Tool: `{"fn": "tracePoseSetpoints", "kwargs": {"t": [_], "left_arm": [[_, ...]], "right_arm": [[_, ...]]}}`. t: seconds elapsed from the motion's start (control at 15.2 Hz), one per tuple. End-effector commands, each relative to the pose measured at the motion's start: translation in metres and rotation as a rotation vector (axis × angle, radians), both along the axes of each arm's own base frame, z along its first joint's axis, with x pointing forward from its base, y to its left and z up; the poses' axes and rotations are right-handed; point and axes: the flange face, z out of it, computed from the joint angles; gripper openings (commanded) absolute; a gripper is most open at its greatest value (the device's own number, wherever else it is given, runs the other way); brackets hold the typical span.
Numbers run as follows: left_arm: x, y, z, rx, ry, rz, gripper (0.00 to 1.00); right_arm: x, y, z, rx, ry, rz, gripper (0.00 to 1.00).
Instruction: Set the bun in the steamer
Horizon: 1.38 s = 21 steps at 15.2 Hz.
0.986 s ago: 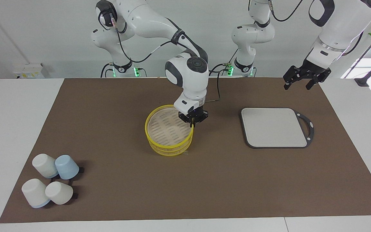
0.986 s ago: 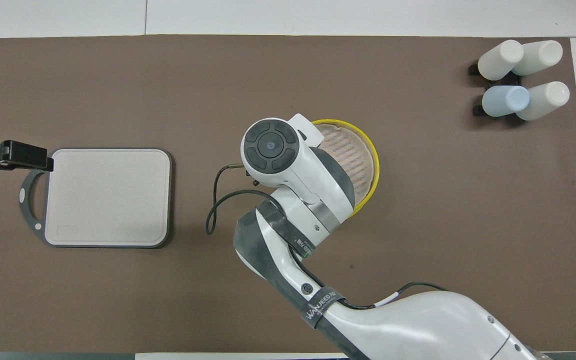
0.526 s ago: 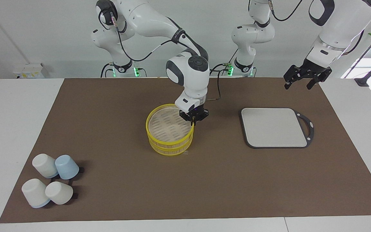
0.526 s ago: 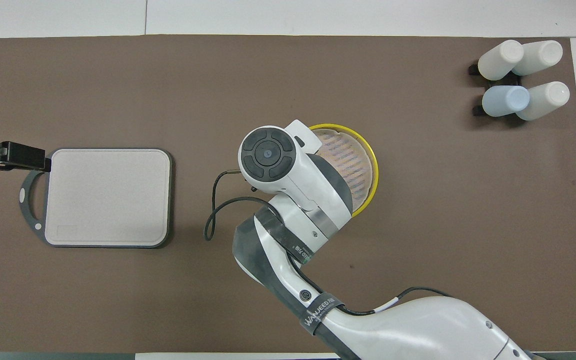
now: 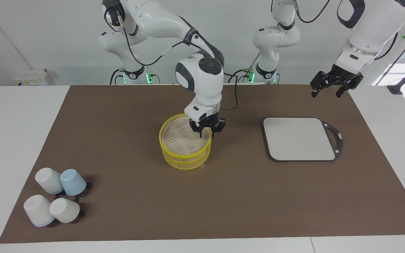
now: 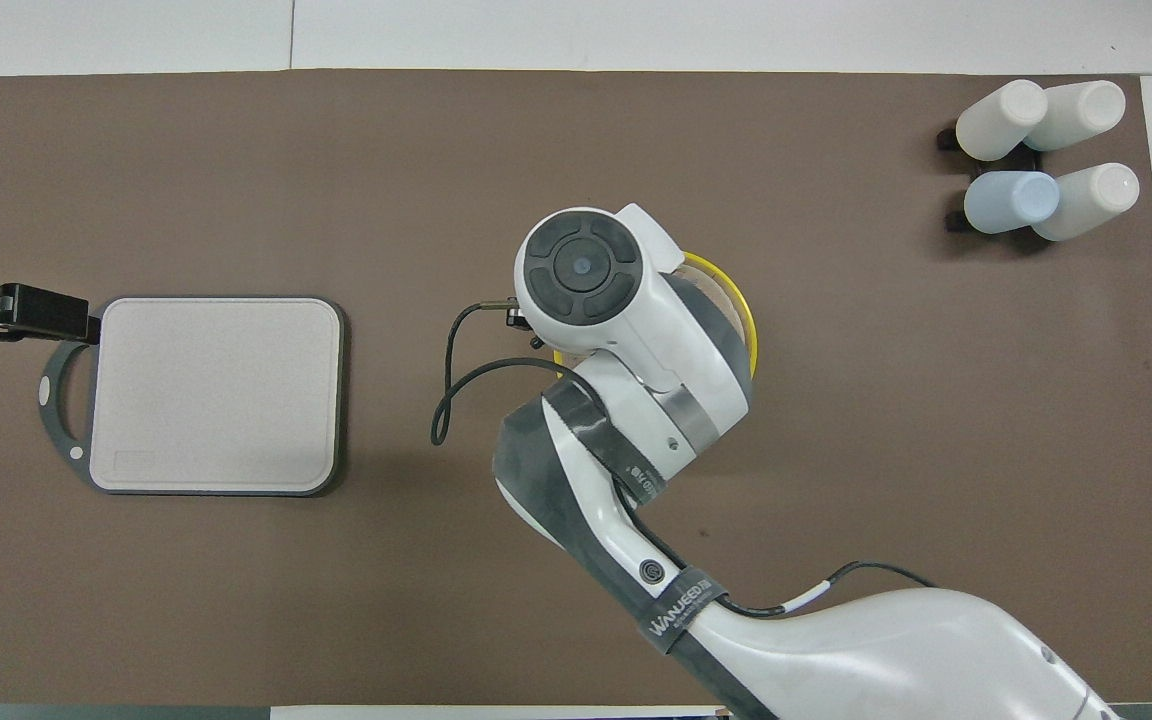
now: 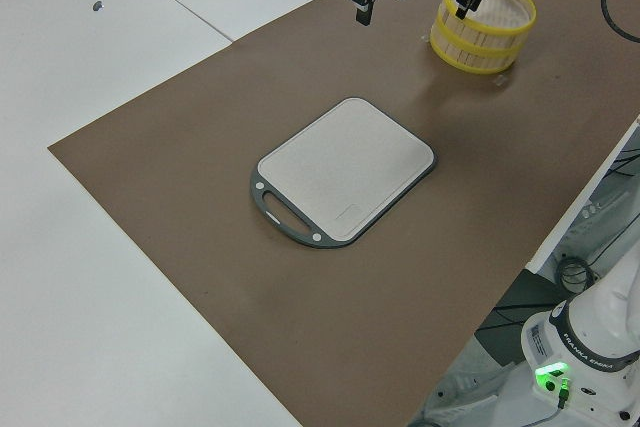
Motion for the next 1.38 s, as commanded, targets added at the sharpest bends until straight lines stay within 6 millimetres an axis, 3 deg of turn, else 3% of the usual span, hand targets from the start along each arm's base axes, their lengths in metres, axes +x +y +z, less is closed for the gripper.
{"fn": "tracePoseSetpoints", "kwargs": {"t": [0.0, 0.2, 0.33, 0.53, 0.85, 1.05, 1.18, 1.31], "left_arm": [[-0.006, 0.002, 0.003, 0.017, -0.019, -0.013, 1.0], [-0.007, 0.003, 0.003, 0.019, -0.018, -0.012, 1.0], [-0.006, 0.003, 0.003, 0.02, -0.019, -0.012, 1.0], [-0.006, 0.002, 0.004, 0.02, -0.021, -0.015, 1.0], [-0.006, 0.004, 0.004, 0.039, -0.024, -0.016, 1.0], [-0.006, 0.003, 0.005, 0.04, -0.026, -0.017, 1.0], [-0.007, 0.003, 0.007, 0.04, -0.029, -0.017, 1.0], [-0.007, 0.003, 0.006, 0.04, -0.028, -0.017, 1.0]], "right_arm": [[0.011, -0.067, 0.06, -0.014, 0.002, -0.067, 1.0], [0.022, -0.169, 0.107, -0.044, 0.054, -0.072, 1.0], [0.017, -0.229, 0.129, -0.062, 0.102, -0.018, 1.0], [0.011, -0.289, 0.153, -0.037, 0.123, 0.002, 1.0], [-0.004, -0.324, 0.153, -0.033, 0.189, -0.022, 1.0], [-0.028, -0.328, 0.153, -0.026, 0.193, -0.005, 1.0], [-0.03, -0.346, 0.145, -0.018, 0.176, -0.004, 1.0], [-0.03, -0.377, 0.14, 0.024, 0.152, 0.021, 1.0]]}}
